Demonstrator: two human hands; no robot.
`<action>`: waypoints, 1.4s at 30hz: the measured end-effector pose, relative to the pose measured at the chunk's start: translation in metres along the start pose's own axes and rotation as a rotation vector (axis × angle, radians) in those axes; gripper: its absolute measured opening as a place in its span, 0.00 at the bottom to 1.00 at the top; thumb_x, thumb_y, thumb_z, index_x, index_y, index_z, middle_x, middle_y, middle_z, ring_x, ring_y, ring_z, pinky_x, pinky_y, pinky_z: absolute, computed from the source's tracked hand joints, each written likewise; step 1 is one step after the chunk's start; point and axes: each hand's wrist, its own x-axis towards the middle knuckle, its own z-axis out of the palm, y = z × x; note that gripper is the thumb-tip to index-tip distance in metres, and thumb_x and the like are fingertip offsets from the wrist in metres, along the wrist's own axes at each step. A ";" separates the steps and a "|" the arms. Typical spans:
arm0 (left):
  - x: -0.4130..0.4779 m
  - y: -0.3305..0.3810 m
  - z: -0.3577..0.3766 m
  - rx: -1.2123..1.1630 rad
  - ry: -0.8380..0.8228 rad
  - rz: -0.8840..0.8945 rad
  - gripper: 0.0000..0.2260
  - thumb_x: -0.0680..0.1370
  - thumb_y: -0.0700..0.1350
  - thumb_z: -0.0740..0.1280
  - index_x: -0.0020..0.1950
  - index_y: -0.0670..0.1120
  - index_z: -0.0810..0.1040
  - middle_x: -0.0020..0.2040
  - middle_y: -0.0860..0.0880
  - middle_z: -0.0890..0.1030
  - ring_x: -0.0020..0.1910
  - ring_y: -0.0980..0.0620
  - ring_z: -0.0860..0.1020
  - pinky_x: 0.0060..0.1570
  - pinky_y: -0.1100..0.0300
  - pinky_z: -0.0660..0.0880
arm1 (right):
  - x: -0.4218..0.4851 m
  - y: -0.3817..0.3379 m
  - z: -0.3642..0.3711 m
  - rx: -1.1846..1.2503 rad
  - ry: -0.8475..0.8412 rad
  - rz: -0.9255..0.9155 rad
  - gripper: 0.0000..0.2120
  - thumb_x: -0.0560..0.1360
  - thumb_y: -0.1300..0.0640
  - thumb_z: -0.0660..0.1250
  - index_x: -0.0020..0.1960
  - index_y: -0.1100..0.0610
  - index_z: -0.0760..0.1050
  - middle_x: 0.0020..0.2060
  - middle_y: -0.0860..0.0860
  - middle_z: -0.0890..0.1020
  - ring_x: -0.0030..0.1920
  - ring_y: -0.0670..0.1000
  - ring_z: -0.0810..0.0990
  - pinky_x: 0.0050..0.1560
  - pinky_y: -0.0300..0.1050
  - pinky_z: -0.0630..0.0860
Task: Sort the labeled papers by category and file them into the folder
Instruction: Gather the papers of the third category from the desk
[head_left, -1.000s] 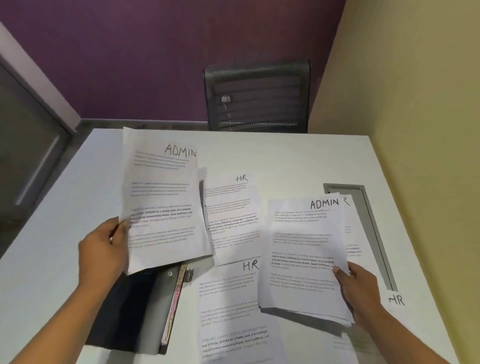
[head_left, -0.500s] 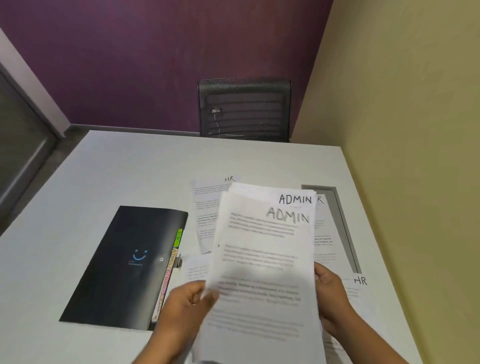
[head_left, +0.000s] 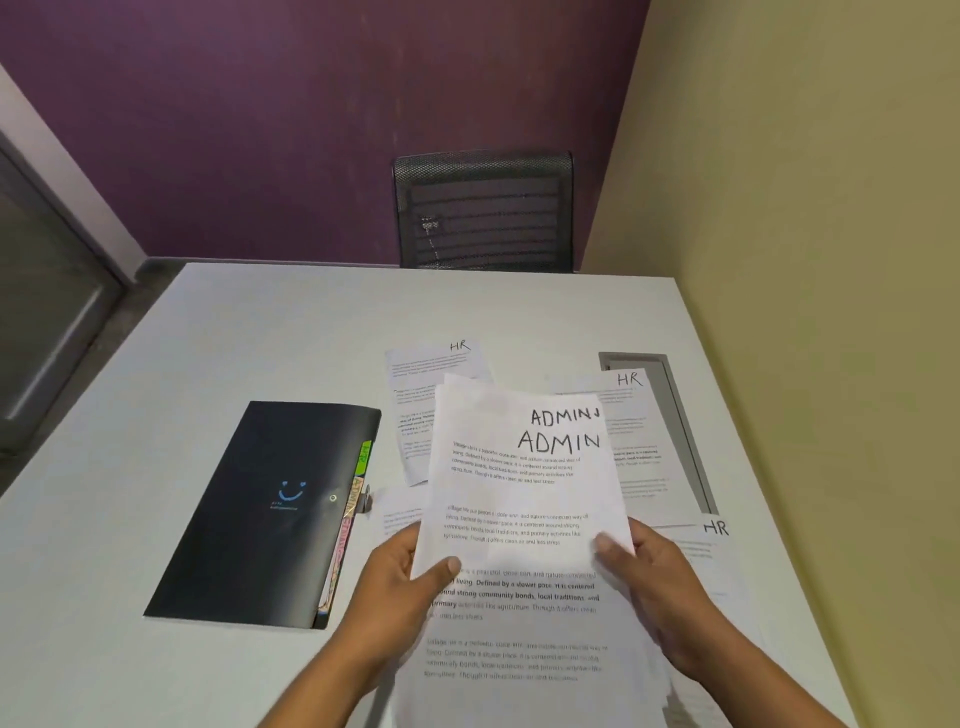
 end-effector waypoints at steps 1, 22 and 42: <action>-0.001 -0.002 0.002 -0.012 0.012 0.006 0.13 0.78 0.33 0.68 0.58 0.47 0.81 0.53 0.52 0.86 0.53 0.49 0.85 0.48 0.60 0.81 | -0.003 0.001 0.001 -0.074 0.018 -0.052 0.14 0.75 0.59 0.73 0.59 0.61 0.80 0.54 0.56 0.86 0.53 0.53 0.86 0.52 0.48 0.82; 0.029 -0.016 0.012 0.209 0.090 0.301 0.09 0.72 0.36 0.75 0.49 0.49 0.85 0.48 0.56 0.85 0.48 0.57 0.82 0.46 0.63 0.79 | 0.002 0.005 -0.004 -0.547 0.122 -0.457 0.12 0.70 0.71 0.75 0.45 0.54 0.84 0.42 0.47 0.86 0.45 0.45 0.84 0.46 0.37 0.79; 0.017 0.033 0.001 -0.241 0.084 0.224 0.10 0.77 0.39 0.71 0.58 0.44 0.83 0.53 0.47 0.86 0.53 0.47 0.85 0.52 0.50 0.81 | 0.010 -0.006 0.012 -0.348 0.318 -0.416 0.09 0.82 0.61 0.62 0.49 0.57 0.81 0.39 0.45 0.87 0.39 0.42 0.84 0.39 0.33 0.78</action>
